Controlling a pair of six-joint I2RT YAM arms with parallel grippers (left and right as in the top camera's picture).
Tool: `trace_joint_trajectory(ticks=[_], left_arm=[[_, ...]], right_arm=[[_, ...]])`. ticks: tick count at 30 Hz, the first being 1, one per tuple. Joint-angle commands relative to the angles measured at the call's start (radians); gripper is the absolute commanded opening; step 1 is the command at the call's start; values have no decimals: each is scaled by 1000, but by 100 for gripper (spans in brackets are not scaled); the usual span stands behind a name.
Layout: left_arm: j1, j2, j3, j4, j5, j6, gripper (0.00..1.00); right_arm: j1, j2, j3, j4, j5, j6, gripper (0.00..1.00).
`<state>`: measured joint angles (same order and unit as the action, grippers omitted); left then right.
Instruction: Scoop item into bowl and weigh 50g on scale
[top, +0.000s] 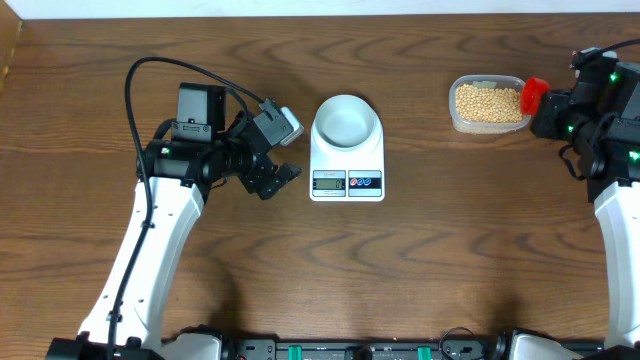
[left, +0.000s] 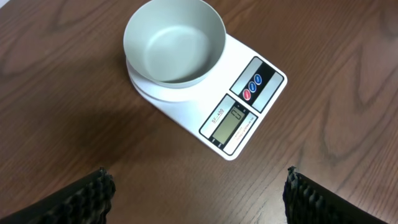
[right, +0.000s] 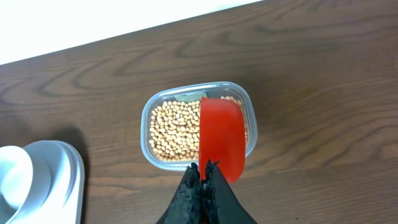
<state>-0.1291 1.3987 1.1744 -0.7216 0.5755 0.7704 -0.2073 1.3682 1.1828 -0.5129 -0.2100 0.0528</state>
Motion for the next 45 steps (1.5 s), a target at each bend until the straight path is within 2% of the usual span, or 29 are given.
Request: trace_joint_trajectory(ticks=[1, 18, 26, 45], left_arm=[[19, -10, -23, -2, 20, -16, 89], [21, -70, -142, 66, 20, -40, 89], [22, -121, -145, 80, 18, -42, 89], [21, -123, -145, 80, 19, -50, 89]], right_arm=[[4, 5, 18, -3, -7, 14, 1], [5, 5, 18, -3, -7, 14, 1], [5, 5, 18, -6, -7, 21, 1], [5, 5, 18, -18, -7, 21, 1]])
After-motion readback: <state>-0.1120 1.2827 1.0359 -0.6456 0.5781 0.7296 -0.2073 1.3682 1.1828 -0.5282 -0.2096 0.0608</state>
